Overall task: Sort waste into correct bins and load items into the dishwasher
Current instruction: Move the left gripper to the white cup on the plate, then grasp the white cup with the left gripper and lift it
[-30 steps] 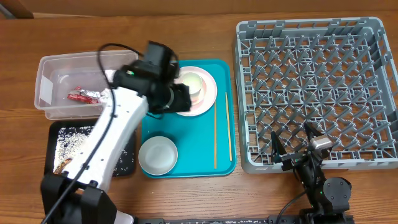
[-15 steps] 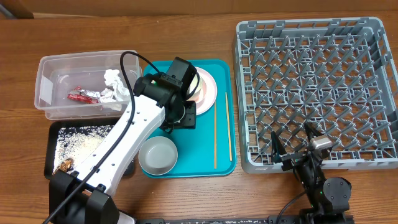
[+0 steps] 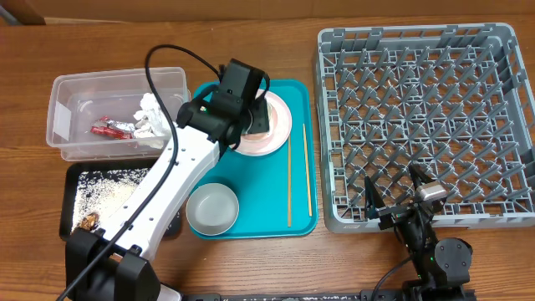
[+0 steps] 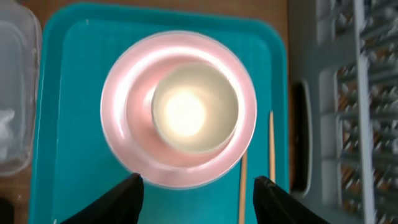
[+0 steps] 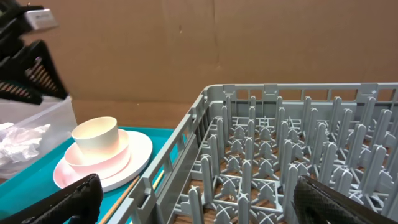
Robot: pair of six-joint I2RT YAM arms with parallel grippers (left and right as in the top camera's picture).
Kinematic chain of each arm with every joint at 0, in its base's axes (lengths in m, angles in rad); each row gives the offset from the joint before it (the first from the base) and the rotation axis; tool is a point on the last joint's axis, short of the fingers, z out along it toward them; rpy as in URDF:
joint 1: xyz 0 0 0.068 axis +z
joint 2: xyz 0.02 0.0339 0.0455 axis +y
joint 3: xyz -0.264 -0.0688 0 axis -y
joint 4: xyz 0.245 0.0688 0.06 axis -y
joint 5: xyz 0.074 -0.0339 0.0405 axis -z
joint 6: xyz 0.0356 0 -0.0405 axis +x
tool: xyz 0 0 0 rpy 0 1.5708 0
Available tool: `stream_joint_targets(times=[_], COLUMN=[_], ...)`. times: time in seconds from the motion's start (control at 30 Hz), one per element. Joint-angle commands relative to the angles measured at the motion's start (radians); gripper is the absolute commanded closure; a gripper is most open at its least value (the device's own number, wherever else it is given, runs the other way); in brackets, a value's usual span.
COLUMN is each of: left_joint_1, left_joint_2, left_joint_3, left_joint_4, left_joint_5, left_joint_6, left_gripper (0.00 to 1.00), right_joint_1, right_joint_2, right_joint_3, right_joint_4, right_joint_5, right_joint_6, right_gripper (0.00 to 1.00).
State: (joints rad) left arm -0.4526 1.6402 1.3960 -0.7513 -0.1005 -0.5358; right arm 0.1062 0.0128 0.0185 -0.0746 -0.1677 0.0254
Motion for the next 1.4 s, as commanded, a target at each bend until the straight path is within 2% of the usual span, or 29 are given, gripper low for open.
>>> stream_joint_targets(times=[0.0,0.13,0.5,0.7,0.9,0.93,1.07,1.1,1.37], left_joint_1=[0.021,0.034,0.055,0.056,0.056,0.056,0.056,0.056,0.071], left_joint_2=[0.044,0.090,0.220,0.243,0.246,0.247,0.247,0.247,0.243], left_joint_3=[-0.002,-0.002,-0.002,-0.002,-0.002,-0.002,-0.002,-0.002,0.024], left_joint_4=[0.042,0.053,0.076,0.098,0.068,0.065,0.060,0.061,0.056], left_joint_5=[-0.038,-0.037,-0.037,-0.030,-0.030,-0.031,-0.030,-0.030,-0.032], left_joint_6=[-0.082,-0.132,-0.131,-0.142,-0.141,-0.140,-0.141,-0.142,-0.137], left_gripper=[0.41,0.39,0.41,0.62,0.67,0.70,0.94,0.96,0.96], right_joint_1=[0.006,0.006,0.006,0.006,0.006,0.006,0.006,0.006,0.006], right_joint_2=[-0.009,-0.009,-0.009,-0.009,-0.009,-0.009,-0.009,-0.009,-0.009], right_joint_3=[-0.011,-0.011,-0.011,-0.011,-0.011,-0.011,-0.011,-0.011,-0.011], right_joint_4=[0.005,0.005,0.005,0.005,0.005,0.005,0.005,0.005,0.005], right_joint_5=[0.009,0.009,0.009,0.009,0.009,0.009,0.009,0.009,0.009], right_joint_6=[-0.006,-0.006,-0.006,-0.006,-0.006,-0.006,-0.006,-0.006,-0.006], right_gripper=[0.00,0.00,0.00,0.00,0.00,0.00,0.00,0.00,0.00])
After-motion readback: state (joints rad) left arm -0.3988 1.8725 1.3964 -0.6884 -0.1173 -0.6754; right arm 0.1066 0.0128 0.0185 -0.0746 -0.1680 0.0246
